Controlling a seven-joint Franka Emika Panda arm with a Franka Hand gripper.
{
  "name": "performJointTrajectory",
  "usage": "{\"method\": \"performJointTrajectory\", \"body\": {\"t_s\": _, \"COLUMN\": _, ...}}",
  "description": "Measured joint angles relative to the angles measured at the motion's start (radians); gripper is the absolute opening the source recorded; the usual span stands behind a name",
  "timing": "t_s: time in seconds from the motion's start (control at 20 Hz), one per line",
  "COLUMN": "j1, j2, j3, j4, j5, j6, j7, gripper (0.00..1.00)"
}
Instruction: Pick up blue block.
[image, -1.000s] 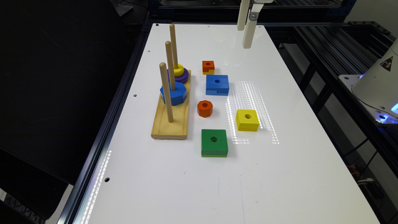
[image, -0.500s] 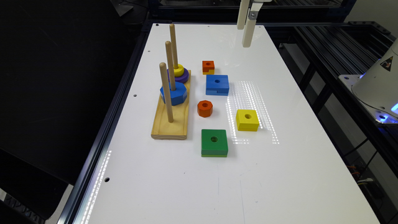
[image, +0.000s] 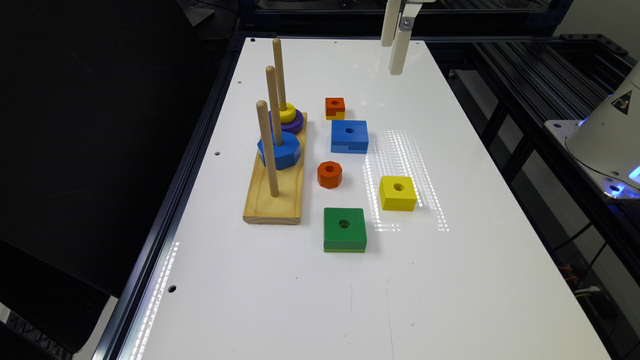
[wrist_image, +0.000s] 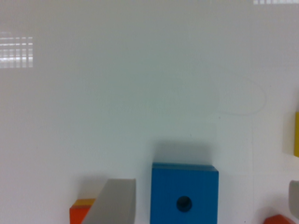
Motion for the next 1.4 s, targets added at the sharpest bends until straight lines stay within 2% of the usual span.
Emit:
{"method": "performJointTrajectory", "body": {"t_s": 0.25, "j1": -0.002, "j2": 0.035, "j3": 0.0, "j4": -0.004, "j5": -0.0032, "j6": 0.039, "j7": 0.0, "gripper": 1.0}}
{"method": "performJointTrajectory", "body": {"t_s": 0.65, "j1": -0.002, "j2": 0.049, "j3": 0.0, "j4": -0.006, "j5": -0.0037, "j6": 0.051, "j7": 0.0, "gripper": 1.0}}
{"method": "performJointTrajectory", "body": {"t_s": 0.8, "j1": -0.003, "j2": 0.099, "j3": 0.0, "j4": -0.019, "j5": -0.0086, "j6": 0.116, "j7": 0.0, "gripper": 1.0}}
{"method": "performJointTrajectory", "body": {"t_s": 0.9, "j1": -0.005, "j2": 0.12, "j3": 0.0, "j4": -0.018, "j5": -0.0112, "j6": 0.138, "j7": 0.0, "gripper": 1.0}}
{"method": "performJointTrajectory", "body": {"t_s": 1.4, "j1": -0.01, "j2": 0.122, "j3": 0.0, "j4": -0.009, "j5": -0.0141, "j6": 0.141, "j7": 0.0, "gripper": 1.0}}
